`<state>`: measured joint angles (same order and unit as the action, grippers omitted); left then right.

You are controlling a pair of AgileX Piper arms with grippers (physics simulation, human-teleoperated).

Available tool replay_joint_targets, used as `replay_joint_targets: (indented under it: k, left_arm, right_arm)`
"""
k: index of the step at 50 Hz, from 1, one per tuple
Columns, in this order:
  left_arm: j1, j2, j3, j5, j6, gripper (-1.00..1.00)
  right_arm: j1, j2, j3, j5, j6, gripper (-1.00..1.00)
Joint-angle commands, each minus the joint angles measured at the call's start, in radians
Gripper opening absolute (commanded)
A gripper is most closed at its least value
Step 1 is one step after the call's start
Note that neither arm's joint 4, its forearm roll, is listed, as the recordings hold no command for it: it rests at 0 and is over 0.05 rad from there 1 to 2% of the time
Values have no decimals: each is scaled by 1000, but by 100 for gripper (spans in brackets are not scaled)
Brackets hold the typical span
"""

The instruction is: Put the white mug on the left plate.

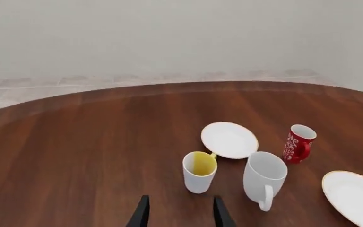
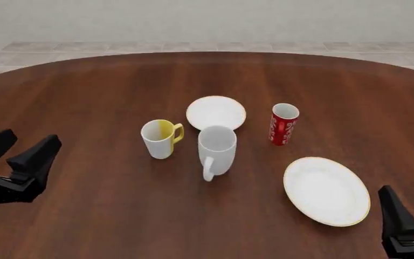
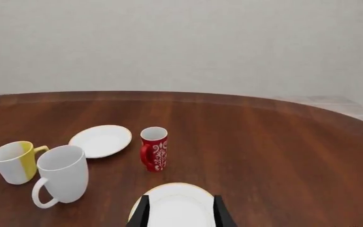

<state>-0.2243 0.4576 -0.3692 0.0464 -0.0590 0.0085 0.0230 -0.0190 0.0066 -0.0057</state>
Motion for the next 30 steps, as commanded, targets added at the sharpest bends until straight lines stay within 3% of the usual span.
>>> replay_joint_targets:
  k: [1, 10, 17, 30]
  left_arm:
    - [-93, 136, -91, 6, 18, 100]
    - [-135, 207, -158, 14, 39, 100]
    - [-119, 259, -223, 34, 33, 100]
    - [-144, 327, -258, 16, 33, 100]
  right_arm:
    - [-2, 1, 17, -18, 3, 100]
    - [-4, -13, 19, -8, 8, 100]
    - [-3, -6, 18, -14, 10, 100]
    - [-3, -12, 19, -8, 6, 100]
